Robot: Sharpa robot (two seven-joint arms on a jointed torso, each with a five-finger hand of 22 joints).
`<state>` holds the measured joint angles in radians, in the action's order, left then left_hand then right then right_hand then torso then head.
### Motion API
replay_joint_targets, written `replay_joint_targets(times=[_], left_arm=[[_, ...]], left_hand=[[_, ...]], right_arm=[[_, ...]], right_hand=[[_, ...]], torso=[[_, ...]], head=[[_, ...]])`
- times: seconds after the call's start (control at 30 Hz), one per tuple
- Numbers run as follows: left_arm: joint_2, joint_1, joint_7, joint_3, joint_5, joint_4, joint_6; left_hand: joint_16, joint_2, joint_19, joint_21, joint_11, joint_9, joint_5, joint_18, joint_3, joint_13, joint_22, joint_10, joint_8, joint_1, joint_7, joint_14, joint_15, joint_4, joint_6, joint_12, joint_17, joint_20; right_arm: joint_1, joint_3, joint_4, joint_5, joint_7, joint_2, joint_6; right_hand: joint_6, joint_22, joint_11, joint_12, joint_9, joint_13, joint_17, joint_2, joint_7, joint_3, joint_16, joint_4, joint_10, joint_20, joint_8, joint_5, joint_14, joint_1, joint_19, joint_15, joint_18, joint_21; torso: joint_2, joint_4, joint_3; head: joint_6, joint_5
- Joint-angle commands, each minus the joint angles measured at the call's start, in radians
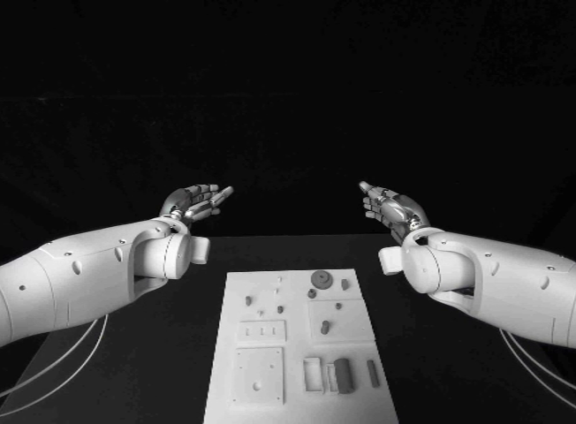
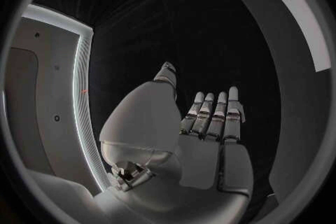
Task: Assemble the parts on the task board
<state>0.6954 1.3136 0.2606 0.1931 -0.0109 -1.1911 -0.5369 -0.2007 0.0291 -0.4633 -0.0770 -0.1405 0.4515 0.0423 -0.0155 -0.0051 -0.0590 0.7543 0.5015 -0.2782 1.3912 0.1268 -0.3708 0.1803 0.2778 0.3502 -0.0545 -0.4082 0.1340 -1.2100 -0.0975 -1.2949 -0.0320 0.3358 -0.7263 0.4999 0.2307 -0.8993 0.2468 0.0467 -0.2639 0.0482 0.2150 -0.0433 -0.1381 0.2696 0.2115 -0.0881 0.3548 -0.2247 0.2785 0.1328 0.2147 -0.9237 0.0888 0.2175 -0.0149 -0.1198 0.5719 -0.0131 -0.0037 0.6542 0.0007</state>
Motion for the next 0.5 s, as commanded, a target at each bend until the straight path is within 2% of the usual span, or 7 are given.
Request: replay_joint_targets(times=[0.03, 0.13, 0.17, 0.3, 0.4, 0.43, 0.5], left_arm=[[-0.011, 0.025, -0.13, 0.013, -0.025, 0.037, 0.151], [-0.016, 0.04, -0.15, 0.024, -0.027, 0.06, 0.172], [-0.017, 0.042, -0.153, 0.026, -0.027, 0.062, 0.174], [-0.017, 0.043, -0.153, 0.026, -0.027, 0.063, 0.175], [-0.017, 0.043, -0.153, 0.026, -0.027, 0.063, 0.175], [0.015, 0.041, -0.099, 0.044, -0.039, 0.041, 0.237], [0.022, 0.041, -0.092, 0.044, -0.044, 0.035, 0.237]], left_hand=[[-0.059, -0.012, -0.05, -0.02, -0.012, 0.034, 0.009, 0.01, 0.01, -0.014, 0.031, 0.105, -0.029, 0.061, 0.027, -0.095, 0.007, 0.013, 0.041, -0.024, -0.065, -0.007], [-0.084, -0.016, -0.098, -0.038, -0.021, 0.038, 0.009, 0.001, 0.016, -0.019, 0.033, 0.139, -0.039, 0.068, 0.042, -0.141, 0.01, 0.013, 0.062, -0.039, -0.072, -0.022], [-0.092, -0.017, -0.115, -0.044, -0.024, 0.04, 0.009, -0.003, 0.018, -0.021, 0.034, 0.151, -0.045, 0.072, 0.047, -0.159, 0.011, 0.013, 0.074, -0.045, -0.075, -0.027], [-0.131, -0.015, -0.188, -0.067, -0.038, 0.046, 0.01, -0.02, 0.034, -0.032, 0.033, 0.218, -0.072, 0.104, 0.063, -0.245, 0.011, 0.014, 0.14, -0.079, -0.085, -0.043], [-0.172, 0.003, -0.233, -0.082, -0.042, 0.053, 0.009, -0.036, 0.034, -0.047, 0.034, 0.297, -0.1, 0.13, 0.07, -0.331, 0.001, 0.008, 0.206, -0.119, -0.099, -0.049], [-0.177, 0.004, -0.245, -0.087, -0.041, 0.053, 0.008, -0.04, 0.034, -0.048, 0.034, 0.308, -0.103, 0.137, 0.071, -0.344, 0.0, 0.01, 0.215, -0.123, -0.101, -0.052], [-0.198, 0.013, -0.288, -0.103, -0.042, 0.054, 0.007, -0.053, 0.038, -0.055, 0.036, 0.354, -0.116, 0.171, 0.073, -0.392, -0.011, 0.008, 0.256, -0.143, -0.109, -0.061]], right_arm=[[-0.027, -0.012, 0.05, -0.061, -0.128, 0.01, -0.24], [-0.052, -0.026, 0.093, -0.075, -0.168, 0.019, -0.308], [-0.059, -0.03, 0.104, -0.078, -0.178, 0.021, -0.326], [-0.076, -0.04, 0.134, -0.087, -0.206, 0.027, -0.374], [-0.081, -0.043, 0.143, -0.09, -0.214, 0.028, -0.387], [-0.081, -0.043, 0.229, -0.601, -0.188, 0.075, -0.3], [-0.081, -0.043, 0.238, -0.651, -0.189, 0.082, -0.295]], right_hand=[[0.038, -0.252, 0.013, 0.016, -0.025, 0.009, 0.04, 0.003, -0.132, -0.011, 0.046, 0.014, 0.081, -0.002, 0.036, 0.006, 0.054, -0.086, 0.079, 0.024, -0.027, -0.039], [0.1, -0.41, 0.014, 0.04, -0.063, 0.023, 0.09, 0.012, -0.134, -0.006, 0.108, 0.072, 0.192, 0.002, 0.089, 0.017, 0.138, -0.145, 0.144, 0.029, -0.044, -0.066], [0.134, -0.423, 0.013, 0.055, -0.08, 0.031, 0.113, 0.016, -0.132, 0.001, 0.139, 0.1, 0.254, 0.004, 0.114, 0.02, 0.183, -0.17, 0.159, 0.029, -0.049, -0.069], [0.205, -0.419, 0.011, 0.085, -0.087, 0.04, 0.125, 0.023, -0.131, 0.017, 0.172, 0.183, 0.338, 0.006, 0.142, 0.021, 0.266, -0.213, 0.205, 0.035, -0.067, -0.07], [0.281, -0.415, 0.001, 0.119, -0.094, 0.053, 0.136, 0.032, -0.122, 0.041, 0.205, 0.244, 0.427, 0.009, 0.171, 0.022, 0.347, -0.233, 0.262, 0.017, -0.088, -0.08], [0.3, -0.411, -0.005, 0.12, -0.092, 0.052, 0.135, 0.033, -0.117, 0.051, 0.207, 0.267, 0.446, 0.009, 0.172, 0.022, 0.364, -0.23, 0.282, 0.012, -0.095, -0.08], [0.339, -0.405, -0.017, 0.126, -0.089, 0.052, 0.141, 0.035, -0.107, 0.072, 0.22, 0.312, 0.487, 0.009, 0.177, 0.022, 0.414, -0.227, 0.325, -0.004, -0.11, -0.084]], torso=[[0.001, -0.0003, 0.0], [0.001, -0.0003, 0.0], [0.001, -0.0003, 0.0], [0.001, -0.0003, 0.0], [0.001, -0.0003, 0.0], [0.001, 0.0025, -0.0009], [0.002, 0.003, -0.0009]], head=[[0.0, 0.0], [0.0, 0.0], [0.0, 0.0], [0.0, 0.0], [0.0, 0.0], [0.007, 0.001], [0.005, 0.001]])
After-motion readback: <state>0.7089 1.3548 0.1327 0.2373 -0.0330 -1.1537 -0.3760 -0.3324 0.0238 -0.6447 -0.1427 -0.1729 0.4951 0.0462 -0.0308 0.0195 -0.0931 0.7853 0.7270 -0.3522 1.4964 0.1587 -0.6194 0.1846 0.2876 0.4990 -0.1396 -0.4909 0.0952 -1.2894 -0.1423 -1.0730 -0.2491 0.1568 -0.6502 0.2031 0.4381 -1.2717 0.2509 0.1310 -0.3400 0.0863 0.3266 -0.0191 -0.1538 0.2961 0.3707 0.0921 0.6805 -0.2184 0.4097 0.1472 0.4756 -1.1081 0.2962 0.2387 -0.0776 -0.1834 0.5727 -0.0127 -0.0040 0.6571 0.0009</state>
